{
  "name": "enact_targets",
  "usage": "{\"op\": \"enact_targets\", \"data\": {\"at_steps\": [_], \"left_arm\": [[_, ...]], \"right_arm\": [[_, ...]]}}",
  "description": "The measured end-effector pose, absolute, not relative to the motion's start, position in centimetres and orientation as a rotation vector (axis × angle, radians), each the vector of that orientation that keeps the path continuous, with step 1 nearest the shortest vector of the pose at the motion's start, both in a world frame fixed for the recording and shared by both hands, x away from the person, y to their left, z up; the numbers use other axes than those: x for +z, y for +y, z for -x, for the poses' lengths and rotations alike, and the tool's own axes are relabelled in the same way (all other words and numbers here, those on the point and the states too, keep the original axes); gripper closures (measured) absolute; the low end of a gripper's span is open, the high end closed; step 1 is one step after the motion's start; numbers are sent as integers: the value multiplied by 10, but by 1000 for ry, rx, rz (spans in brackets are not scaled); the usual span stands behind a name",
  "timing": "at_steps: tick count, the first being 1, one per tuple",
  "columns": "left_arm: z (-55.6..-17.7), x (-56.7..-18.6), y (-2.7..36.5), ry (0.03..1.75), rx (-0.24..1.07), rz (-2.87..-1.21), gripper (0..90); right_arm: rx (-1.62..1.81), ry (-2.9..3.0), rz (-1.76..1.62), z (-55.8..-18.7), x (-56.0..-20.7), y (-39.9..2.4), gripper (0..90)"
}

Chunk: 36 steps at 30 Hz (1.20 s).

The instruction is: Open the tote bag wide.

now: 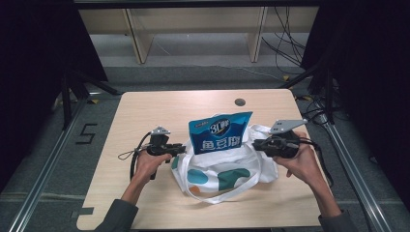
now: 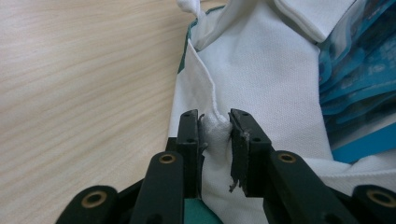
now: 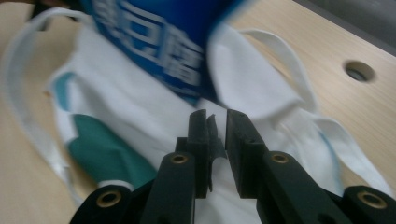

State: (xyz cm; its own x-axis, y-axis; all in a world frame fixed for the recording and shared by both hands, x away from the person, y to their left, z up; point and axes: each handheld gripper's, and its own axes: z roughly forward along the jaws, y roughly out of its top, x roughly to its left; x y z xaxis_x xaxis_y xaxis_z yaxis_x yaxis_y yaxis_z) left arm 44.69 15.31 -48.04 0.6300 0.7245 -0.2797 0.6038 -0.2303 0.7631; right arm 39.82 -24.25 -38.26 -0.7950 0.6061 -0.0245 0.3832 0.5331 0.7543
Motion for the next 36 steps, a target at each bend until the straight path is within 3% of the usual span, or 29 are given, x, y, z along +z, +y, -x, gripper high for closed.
{"op": "enact_targets", "data": {"at_steps": [4,7,11,13,16,20,28,32,36], "left_arm": [[-445,-477,153,1034,172,-1934,735],[-444,-475,153,1028,183,-1937,734],[-444,-474,153,1023,176,-1938,733],[-444,-473,152,1026,184,-1932,731],[-444,-473,151,1023,182,-1935,727],[-443,-472,151,1008,175,-1941,722],[-442,-479,154,1010,167,-1935,721],[-436,-473,156,1011,183,-1932,710],[-416,-450,149,960,263,-1918,697]], "right_arm": [[1181,2512,-765,-391,-376,-222,783],[1155,2519,-801,-397,-381,-210,639],[1077,2570,-769,-398,-396,-199,516],[1082,2596,-752,-398,-403,-194,501],[1010,2677,-702,-396,-418,-186,596],[946,2790,-645,-395,-442,-176,900],[752,2960,-604,-377,-488,-165,900],[876,2917,-596,-375,-469,-177,900],[1078,2772,-657,-367,-430,-197,900]]}}
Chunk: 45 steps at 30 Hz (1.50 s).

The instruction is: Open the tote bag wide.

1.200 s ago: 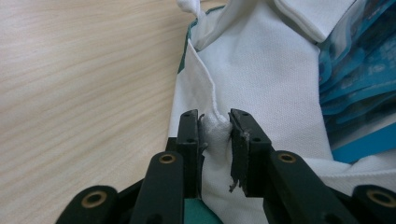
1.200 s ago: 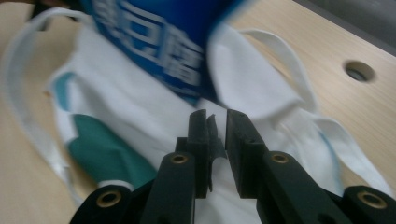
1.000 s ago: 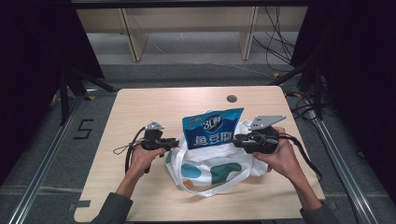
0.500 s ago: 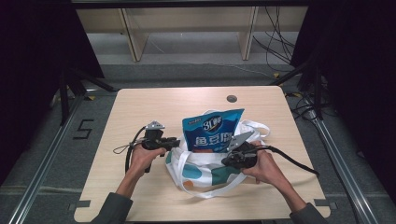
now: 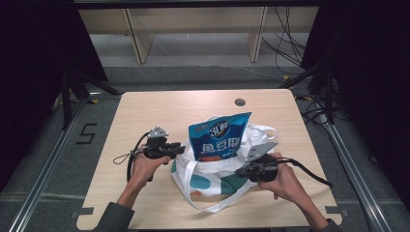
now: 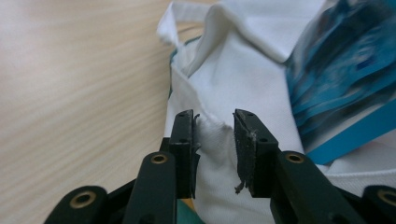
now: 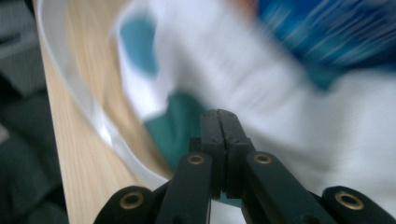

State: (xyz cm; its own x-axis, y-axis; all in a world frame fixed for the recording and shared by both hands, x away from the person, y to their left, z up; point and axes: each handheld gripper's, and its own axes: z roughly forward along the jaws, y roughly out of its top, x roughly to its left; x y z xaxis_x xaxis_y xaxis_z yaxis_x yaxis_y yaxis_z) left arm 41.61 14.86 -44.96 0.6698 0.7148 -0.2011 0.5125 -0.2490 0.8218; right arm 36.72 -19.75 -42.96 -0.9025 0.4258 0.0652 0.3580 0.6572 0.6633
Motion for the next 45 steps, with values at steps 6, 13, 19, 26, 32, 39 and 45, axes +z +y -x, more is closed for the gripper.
{"op": "enact_targets", "data": {"at_steps": [6,13,19,26,32,39,45], "left_arm": [[-384,-424,146,917,284,-1885,716],[-355,-443,123,837,208,-1962,744],[-346,-490,114,822,206,-2166,801],[-346,-495,115,813,198,-2164,837],[-342,-492,120,824,167,-2129,835],[-333,-483,127,832,152,-2053,823],[-328,-479,137,829,179,-2040,800]], "right_arm": [[1156,2525,-786,-381,-404,-217,900],[1119,2471,-857,-404,-415,-205,865],[999,2550,-902,-412,-439,-201,888],[877,2731,-943,-400,-483,-191,900],[863,2736,-909,-400,-486,-183,900],[1116,2580,-924,-386,-455,-213,874],[1248,2428,-967,-372,-441,-238,760]]}}
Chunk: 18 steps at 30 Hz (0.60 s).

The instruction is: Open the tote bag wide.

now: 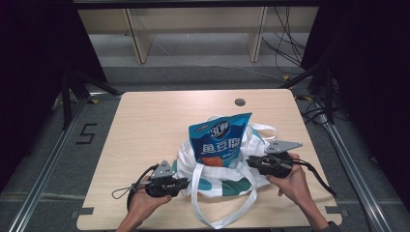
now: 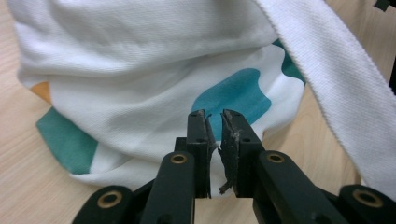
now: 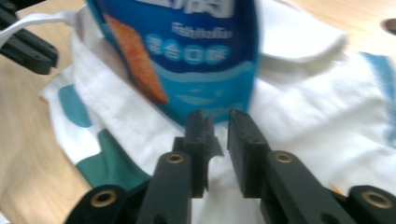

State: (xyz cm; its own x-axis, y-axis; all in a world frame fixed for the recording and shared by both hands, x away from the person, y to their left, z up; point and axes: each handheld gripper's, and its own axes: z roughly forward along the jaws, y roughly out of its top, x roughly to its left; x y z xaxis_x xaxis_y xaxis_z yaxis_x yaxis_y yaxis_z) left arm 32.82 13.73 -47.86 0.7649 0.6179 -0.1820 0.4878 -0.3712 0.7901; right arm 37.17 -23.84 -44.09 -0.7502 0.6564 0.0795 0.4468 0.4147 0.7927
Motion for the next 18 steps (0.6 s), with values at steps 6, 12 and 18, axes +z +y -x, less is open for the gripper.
{"op": "enact_targets", "data": {"at_steps": [6,12,18], "left_arm": [[-323,-477,147,861,192,-1994,708],[-313,-478,159,884,224,-1957,544],[-305,-479,177,945,255,-1919,434]], "right_arm": [[1259,2376,-1080,-363,-446,-253,606],[1274,2295,-1083,-354,-451,-262,497],[1303,2212,-1078,-348,-449,-273,439]]}}
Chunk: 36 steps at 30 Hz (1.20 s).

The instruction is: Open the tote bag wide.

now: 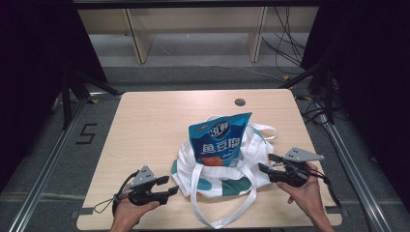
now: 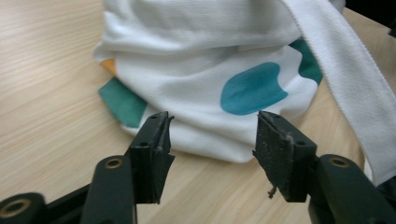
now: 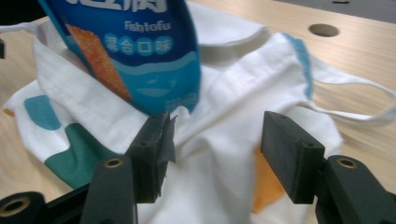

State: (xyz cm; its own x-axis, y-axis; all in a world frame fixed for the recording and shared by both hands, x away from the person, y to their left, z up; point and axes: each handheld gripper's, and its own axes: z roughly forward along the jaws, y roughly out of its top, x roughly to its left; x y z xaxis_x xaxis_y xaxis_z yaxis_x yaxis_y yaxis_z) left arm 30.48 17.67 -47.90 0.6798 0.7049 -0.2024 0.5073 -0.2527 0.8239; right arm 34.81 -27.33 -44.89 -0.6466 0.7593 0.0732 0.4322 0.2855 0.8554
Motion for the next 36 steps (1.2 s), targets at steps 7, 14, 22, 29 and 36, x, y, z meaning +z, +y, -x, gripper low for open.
{"op": "enact_targets", "data": {"at_steps": [7,14,22,29,36], "left_arm": [[-296,-483,195,1005,283,-1900,372],[-292,-487,204,1008,346,-1934,333],[-289,-495,207,1034,351,-1927,290],[-287,-497,209,1034,354,-1953,250],[-286,-499,207,1050,350,-1959,216]], "right_arm": [[1254,2195,-1150,-337,-456,-293,432],[1209,2208,-1228,-330,-465,-301,416],[1165,2244,-1222,-316,-476,-311,387],[1127,2313,-1301,-300,-489,-314,356],[1120,2328,-1316,-286,-497,-317,339]]}}
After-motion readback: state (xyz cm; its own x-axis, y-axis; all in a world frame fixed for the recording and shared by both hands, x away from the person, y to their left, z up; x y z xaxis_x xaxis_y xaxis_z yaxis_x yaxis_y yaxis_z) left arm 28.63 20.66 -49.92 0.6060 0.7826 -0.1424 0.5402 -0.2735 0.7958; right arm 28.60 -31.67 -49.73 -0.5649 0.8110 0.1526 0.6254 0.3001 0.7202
